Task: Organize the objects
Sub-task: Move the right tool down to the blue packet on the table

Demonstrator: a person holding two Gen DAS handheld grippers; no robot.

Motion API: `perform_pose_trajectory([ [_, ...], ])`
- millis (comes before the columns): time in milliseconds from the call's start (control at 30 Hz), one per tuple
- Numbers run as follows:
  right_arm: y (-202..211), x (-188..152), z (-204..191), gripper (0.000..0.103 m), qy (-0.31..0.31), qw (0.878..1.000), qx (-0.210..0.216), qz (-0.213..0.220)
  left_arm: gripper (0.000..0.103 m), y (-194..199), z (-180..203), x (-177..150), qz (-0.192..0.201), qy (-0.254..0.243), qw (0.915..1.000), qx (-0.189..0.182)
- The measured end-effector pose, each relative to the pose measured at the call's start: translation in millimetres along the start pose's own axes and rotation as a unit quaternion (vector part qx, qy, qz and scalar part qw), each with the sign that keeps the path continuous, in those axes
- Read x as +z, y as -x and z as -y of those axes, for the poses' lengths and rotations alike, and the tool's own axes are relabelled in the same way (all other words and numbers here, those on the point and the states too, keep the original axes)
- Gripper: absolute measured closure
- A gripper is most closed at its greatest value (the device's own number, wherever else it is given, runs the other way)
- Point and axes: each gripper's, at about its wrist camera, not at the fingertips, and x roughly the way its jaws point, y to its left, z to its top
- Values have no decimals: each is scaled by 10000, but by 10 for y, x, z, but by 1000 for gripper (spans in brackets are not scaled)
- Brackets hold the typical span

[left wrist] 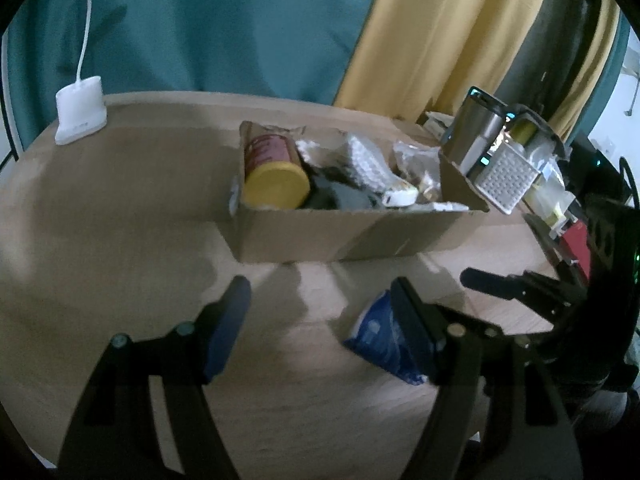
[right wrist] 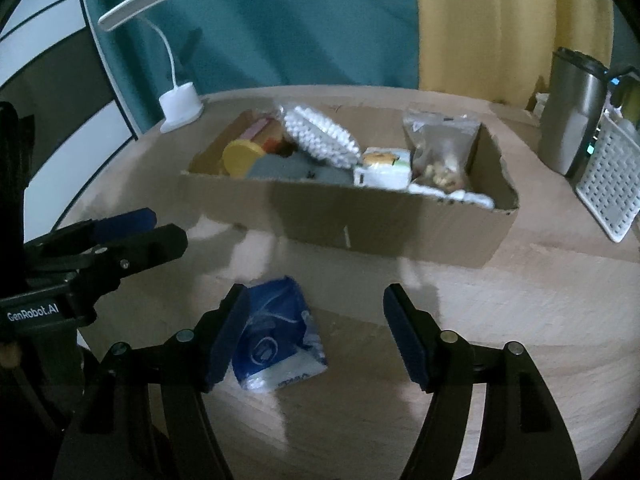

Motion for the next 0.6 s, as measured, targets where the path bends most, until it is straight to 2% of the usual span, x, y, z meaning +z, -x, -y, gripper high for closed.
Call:
perform_pose_trajectory([
  [100, -61, -43, -48, 29, 72, 9999, 25, -98, 29, -9, -25, -40, -29, 9, 10000, 18],
  [167, -94, -69, -75, 21, 78, 9998, 81, -139, 29, -17, -48, -65, -63, 23, 10000, 31],
  [600, -289, -178, -205, 21, 276, 9983, 187, -475, 30, -124, -136, -171, -220, 127, 9997, 34],
])
